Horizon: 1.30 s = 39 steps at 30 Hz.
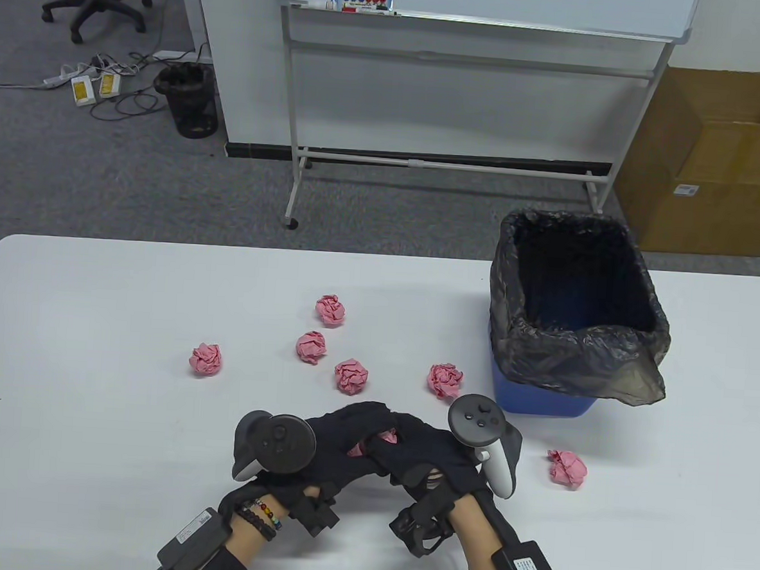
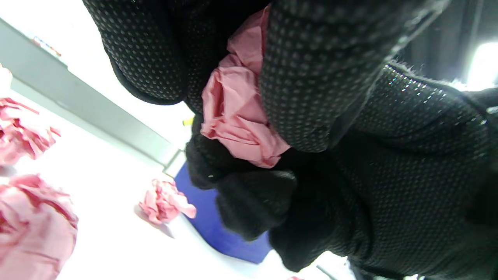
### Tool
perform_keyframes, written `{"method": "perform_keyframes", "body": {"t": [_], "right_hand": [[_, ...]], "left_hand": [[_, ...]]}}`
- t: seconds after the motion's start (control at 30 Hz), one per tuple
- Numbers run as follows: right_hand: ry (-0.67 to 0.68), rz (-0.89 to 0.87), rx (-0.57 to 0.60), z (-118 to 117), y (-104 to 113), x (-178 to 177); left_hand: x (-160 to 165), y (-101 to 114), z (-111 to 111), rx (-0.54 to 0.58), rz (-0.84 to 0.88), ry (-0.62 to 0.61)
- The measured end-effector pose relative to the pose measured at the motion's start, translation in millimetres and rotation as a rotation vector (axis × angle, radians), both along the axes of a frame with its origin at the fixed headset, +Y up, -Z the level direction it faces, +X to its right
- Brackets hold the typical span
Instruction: Toss crumpled papers into recycling bin
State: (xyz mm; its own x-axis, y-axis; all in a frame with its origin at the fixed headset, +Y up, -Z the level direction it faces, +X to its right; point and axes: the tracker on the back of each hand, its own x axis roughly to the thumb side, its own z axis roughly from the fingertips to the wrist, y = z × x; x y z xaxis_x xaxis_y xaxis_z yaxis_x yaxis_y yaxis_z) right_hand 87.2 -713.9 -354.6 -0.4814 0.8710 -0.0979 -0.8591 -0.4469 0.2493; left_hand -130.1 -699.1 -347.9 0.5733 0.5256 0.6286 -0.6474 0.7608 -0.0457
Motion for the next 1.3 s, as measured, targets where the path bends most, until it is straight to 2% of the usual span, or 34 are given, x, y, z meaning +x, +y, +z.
{"method": "perform_keyframes", "body": {"t": [0.13,0.2,0.43,0.57,0.67,0.77,0.9,0.97,1.1,1.17,1.23,1.3], "right_hand": [[-0.022,0.079,0.018,-1,2,5],[-0.05,0.083,0.005,-3,0,10],[-0.041,0.098,-0.052,-8,-2,16],[-0.041,0.102,-0.075,-11,-3,16],[-0.061,0.081,-0.06,-16,4,17],[-0.11,0.082,0.022,-21,23,18],[-0.214,0.118,0.184,-29,68,24],[-0.296,0.121,0.278,-32,95,30],[-0.552,0.215,0.496,-36,148,55],[-0.686,0.288,0.56,-37,166,69],[-0.76,0.356,0.591,-39,177,80],[-0.835,0.418,0.582,-42,184,91]], "left_hand": [[-12,-1,-5,-0.056,-0.068,0.038],[-27,-2,-9,-0.045,-0.088,0.098],[-68,-16,-23,-0.154,-0.37,0.248],[-81,-27,-28,-0.221,-0.415,0.283],[-84,-33,-30,-0.256,-0.462,0.291],[-87,-40,-33,-0.278,-0.461,0.29],[-88,-43,-35,-0.303,-0.452,0.283],[-87,-44,-36,-0.313,-0.452,0.276],[-85,-45,-35,-0.318,-0.455,0.264],[-84,-44,-35,-0.317,-0.455,0.259],[-83,-44,-35,-0.316,-0.45,0.255],[-82,-43,-35,-0.318,-0.446,0.252]]}}
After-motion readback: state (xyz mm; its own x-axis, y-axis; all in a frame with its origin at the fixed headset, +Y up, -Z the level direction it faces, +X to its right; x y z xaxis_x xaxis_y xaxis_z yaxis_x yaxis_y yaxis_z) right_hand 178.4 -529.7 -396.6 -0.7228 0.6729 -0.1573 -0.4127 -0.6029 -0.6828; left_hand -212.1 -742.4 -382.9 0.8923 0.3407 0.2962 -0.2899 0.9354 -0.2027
